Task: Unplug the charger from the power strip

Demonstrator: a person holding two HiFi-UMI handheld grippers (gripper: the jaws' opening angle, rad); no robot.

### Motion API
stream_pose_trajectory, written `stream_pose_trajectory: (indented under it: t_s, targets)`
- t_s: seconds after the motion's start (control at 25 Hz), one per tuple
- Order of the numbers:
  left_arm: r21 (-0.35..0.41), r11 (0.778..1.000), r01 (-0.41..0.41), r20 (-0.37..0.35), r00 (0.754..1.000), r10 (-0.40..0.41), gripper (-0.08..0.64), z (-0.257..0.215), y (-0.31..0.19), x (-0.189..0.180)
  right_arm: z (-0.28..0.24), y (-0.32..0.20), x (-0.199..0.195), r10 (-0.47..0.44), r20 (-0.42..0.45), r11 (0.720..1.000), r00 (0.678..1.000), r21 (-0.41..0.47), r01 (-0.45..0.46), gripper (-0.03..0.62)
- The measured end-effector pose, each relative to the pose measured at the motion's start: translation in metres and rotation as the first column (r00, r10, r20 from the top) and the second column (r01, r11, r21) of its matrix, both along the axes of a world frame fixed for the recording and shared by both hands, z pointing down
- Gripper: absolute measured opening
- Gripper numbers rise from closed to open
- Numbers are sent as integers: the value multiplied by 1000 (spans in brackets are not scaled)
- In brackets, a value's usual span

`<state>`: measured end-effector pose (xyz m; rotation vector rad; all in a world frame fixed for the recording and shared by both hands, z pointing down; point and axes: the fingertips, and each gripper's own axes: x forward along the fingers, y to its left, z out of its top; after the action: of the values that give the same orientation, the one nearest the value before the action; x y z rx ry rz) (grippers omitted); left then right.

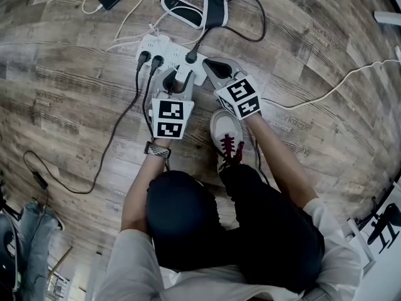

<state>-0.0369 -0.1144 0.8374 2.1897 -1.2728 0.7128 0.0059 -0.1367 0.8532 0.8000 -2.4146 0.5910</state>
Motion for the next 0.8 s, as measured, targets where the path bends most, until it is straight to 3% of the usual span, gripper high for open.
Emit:
stream_pose_trajectory:
  t_s: [0.36, 0.48, 0.68, 0.8]
  targets:
    - [25, 997, -67, 113, 991, 64, 140, 0, 2, 4, 0, 0, -1, -3, -1, 1000, 1000, -2, 3, 1]
    - [20, 998, -60, 97, 994, 58, 140, 0, 1, 4, 0, 0, -1, -4, -2, 1000, 1000, -1, 4, 0]
    - [-10, 1000, 5, -6, 1000, -5, 141, -1, -1, -1, 0, 0, -1, 0, 1, 1000, 1000, 4, 0, 1]
    - [-14, 1000, 20, -27, 999, -21, 143, -2, -1, -3, 0, 0, -2, -3, 3, 1000, 1000, 4, 3, 0]
